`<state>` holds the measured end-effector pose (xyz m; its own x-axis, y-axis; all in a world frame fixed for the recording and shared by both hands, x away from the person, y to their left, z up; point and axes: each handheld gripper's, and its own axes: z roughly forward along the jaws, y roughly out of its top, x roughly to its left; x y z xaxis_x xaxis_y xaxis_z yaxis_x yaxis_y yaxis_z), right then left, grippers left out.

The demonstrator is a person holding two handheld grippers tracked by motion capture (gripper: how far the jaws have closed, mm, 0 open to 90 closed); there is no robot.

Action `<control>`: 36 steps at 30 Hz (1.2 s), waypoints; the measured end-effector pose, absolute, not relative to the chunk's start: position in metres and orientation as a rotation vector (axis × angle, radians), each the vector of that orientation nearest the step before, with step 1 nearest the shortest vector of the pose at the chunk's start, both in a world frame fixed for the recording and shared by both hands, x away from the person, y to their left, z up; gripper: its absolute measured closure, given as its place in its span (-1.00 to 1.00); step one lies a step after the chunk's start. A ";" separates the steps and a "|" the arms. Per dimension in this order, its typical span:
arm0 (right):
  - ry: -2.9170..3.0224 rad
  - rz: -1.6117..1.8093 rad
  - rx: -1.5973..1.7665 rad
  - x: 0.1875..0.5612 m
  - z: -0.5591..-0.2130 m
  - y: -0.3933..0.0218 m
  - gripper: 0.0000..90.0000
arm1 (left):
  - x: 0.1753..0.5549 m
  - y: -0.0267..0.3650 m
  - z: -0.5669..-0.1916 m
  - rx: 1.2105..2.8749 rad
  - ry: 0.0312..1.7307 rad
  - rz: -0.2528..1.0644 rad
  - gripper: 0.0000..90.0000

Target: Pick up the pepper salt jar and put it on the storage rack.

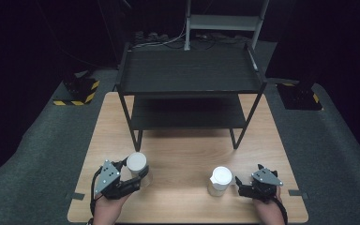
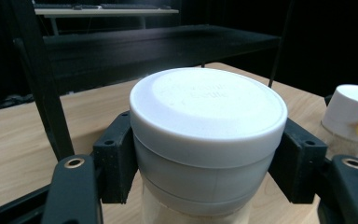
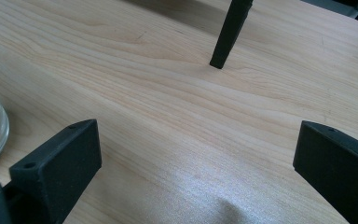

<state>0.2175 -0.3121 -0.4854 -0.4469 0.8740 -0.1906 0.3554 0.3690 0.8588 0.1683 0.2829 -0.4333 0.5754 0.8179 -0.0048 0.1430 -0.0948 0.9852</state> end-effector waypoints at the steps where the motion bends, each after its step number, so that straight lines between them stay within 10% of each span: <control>1: 1.976 1.012 1.059 0.218 -0.485 -0.312 -1.00 | 0.169 0.282 -0.432 1.593 0.827 0.695 -0.25; 36: 1.974 1.013 1.064 0.218 -0.485 -0.312 -1.00 | 0.206 0.265 -0.345 1.563 0.741 0.708 -0.25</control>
